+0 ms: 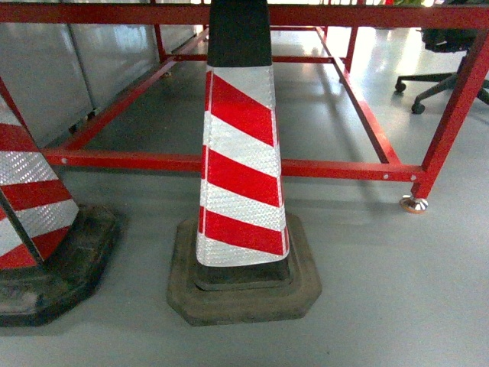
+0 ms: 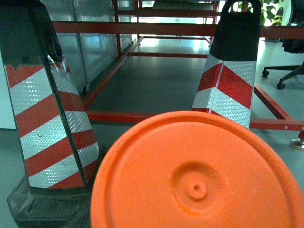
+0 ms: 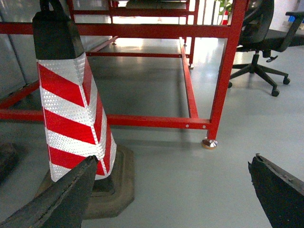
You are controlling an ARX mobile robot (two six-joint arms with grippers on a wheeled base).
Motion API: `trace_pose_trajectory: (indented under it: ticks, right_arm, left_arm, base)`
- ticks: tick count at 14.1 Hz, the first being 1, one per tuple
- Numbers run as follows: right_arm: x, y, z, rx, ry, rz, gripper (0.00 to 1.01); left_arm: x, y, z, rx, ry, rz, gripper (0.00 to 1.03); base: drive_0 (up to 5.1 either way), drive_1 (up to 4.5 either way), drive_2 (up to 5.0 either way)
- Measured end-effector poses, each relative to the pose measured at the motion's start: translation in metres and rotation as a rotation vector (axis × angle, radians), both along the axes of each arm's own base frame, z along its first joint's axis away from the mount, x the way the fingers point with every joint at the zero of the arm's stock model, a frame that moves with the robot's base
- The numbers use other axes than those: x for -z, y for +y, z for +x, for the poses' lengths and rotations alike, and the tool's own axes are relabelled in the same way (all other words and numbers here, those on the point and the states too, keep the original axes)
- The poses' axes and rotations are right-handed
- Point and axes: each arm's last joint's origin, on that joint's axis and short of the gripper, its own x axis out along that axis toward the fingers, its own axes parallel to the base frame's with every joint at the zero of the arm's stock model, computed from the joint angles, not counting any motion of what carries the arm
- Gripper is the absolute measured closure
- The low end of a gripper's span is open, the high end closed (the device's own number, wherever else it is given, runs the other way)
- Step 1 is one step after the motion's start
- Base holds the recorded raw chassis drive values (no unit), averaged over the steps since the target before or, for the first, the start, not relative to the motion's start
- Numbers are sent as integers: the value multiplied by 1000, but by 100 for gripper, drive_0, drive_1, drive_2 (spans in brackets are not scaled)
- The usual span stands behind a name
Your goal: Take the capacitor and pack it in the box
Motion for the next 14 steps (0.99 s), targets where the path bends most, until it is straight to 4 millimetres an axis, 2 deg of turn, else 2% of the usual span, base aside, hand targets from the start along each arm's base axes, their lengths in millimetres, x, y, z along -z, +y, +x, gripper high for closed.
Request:
trace_pose_trajectory:
  ticks: [14]
  right_arm:
    - [0,0,0,1,0,0,3]
  left_arm:
    - [0,0,0,1,1,0,60]
  base:
    - [0,0,0]
